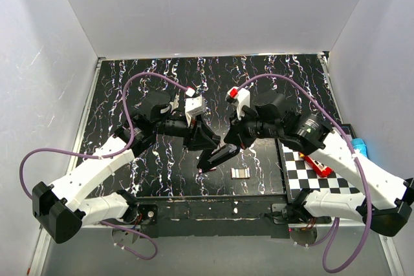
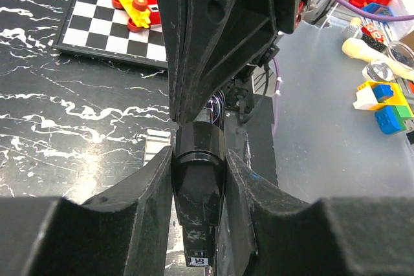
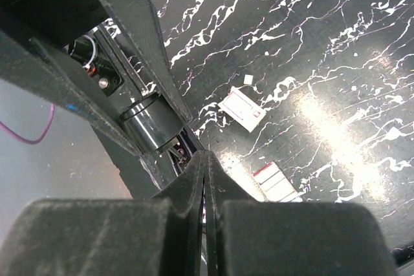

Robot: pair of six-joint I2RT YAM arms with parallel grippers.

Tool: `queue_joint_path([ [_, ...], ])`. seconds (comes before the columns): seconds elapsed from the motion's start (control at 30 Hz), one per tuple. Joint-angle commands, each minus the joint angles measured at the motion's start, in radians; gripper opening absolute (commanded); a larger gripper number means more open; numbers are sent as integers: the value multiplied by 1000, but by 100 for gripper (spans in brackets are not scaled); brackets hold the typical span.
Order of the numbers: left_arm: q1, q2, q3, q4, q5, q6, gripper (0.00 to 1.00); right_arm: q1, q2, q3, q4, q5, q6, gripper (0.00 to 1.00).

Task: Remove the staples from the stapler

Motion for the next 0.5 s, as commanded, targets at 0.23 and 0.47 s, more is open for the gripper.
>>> queue_joint_path([
  [0.23,3,-58,17,58,-117,-28,0,9,61,53,71,79,78,1],
  [0.47,3,-55,22,47,-212,-39,0,12,104,51,77,142,127,1],
])
